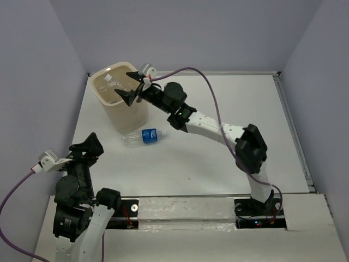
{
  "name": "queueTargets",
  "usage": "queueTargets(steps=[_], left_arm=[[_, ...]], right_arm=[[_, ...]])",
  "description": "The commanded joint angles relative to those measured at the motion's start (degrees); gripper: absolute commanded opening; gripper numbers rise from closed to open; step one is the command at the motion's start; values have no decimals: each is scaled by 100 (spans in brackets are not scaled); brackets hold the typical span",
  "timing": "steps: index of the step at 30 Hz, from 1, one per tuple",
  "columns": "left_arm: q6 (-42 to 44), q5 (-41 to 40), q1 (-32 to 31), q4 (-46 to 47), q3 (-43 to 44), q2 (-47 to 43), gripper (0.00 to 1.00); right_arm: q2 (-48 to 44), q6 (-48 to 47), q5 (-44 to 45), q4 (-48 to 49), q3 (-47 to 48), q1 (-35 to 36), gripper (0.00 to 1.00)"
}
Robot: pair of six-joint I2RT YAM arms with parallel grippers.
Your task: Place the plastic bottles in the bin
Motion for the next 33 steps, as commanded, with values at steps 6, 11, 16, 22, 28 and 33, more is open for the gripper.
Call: queueTargets(steps=[6,11,16,22,28,33], left_arm=[[180,163,37,377,-67,-65,99],[180,180,-15,368,-59,-109,99],[180,180,-59,368,-67,-223,99],[180,163,-147,350,-67,-259,99],[180,119,-262,342,-50,-276,99],[180,92,-341,341,-58,-302,99]], right_arm=[[-2309,-316,-1407,-2810,-2388,-6,77],[-2275,-650,-1048,-3514,-2673,47,89],[-1687,-1334,-494,-4298,-2102,240,94],[-658,-2065,279,-4396,-1399,522,96],[230,-2382,527,-4404,-722,697,96],[748,-2593,553,-4422,-265,759,96]])
